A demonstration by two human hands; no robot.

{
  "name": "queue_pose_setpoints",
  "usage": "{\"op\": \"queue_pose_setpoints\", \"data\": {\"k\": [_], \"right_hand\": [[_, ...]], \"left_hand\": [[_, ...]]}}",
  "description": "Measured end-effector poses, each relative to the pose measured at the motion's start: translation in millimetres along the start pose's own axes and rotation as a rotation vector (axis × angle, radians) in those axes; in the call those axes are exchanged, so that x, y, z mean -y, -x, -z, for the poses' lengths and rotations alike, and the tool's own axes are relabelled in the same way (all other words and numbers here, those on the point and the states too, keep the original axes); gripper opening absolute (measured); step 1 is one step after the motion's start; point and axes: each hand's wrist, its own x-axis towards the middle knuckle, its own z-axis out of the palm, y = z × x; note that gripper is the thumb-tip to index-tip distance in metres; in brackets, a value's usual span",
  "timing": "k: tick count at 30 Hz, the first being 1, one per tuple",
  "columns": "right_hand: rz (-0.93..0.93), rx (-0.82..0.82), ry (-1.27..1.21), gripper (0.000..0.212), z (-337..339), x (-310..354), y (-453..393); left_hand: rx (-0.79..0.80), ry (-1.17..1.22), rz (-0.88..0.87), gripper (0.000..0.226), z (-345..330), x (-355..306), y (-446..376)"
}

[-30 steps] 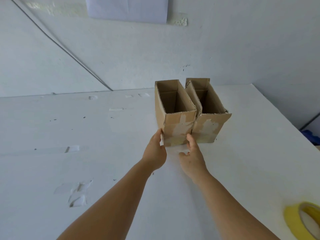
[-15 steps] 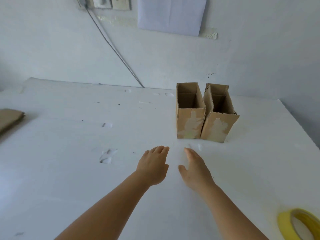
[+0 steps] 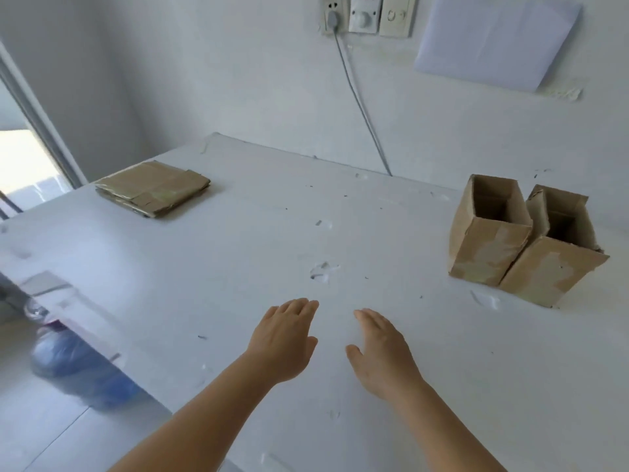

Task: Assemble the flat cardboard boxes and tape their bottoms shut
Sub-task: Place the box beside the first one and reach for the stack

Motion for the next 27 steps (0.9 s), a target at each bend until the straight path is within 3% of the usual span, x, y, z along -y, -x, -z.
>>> {"op": "queue_pose_setpoints", "data": {"k": [13,27], "right_hand": [[0.102,0.066,0.003,0.061,-84.6,215.3,-44.2],[0.196,0.103,0.028,0.059,-135.1,343.2,-131.1]], "left_hand": [[-0.022,0.036,0.172,0.058,52.3,216.5,90.7],[-0.099,0.045,0.275,0.058,94.3,375.8,90.7]]}}
